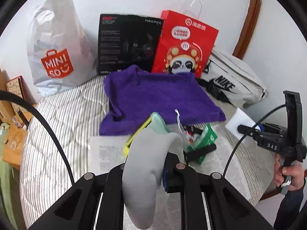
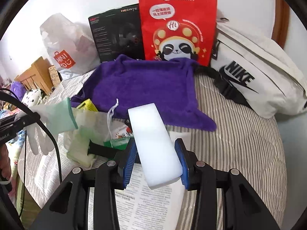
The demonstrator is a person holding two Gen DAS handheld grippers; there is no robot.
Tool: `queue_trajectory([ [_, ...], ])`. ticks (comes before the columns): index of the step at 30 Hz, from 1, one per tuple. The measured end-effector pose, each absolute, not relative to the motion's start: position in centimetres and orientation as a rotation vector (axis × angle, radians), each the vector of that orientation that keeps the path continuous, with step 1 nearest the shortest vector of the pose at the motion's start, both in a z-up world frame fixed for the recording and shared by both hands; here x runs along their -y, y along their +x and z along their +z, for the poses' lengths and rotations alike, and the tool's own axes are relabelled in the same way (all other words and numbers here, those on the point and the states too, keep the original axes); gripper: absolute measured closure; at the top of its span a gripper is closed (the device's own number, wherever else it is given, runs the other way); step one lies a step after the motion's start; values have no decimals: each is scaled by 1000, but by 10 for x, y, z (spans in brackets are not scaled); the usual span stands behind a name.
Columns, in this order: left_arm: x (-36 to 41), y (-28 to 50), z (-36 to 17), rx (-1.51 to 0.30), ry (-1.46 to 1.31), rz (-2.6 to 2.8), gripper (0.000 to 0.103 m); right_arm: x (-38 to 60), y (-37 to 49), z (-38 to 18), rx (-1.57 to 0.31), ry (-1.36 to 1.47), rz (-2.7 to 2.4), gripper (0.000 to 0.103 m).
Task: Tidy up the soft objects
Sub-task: 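Carry the glove with the left tool while the right tool carries the sponge onto the purple towel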
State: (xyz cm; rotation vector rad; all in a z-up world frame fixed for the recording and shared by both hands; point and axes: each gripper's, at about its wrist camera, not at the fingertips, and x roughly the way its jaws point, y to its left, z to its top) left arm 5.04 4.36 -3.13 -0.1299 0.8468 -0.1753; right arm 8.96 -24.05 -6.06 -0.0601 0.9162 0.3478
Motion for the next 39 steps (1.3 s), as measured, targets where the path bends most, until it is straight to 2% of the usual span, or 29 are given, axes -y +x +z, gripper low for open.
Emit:
queue_trajectory([
  [18,-73,124,-4,-806,-142,-165,88,225,162,-41,-891,-22,323,62],
  [39,-71,239,-45,-867,-175,-210,88,219,289,-97,-948,3,257,62],
])
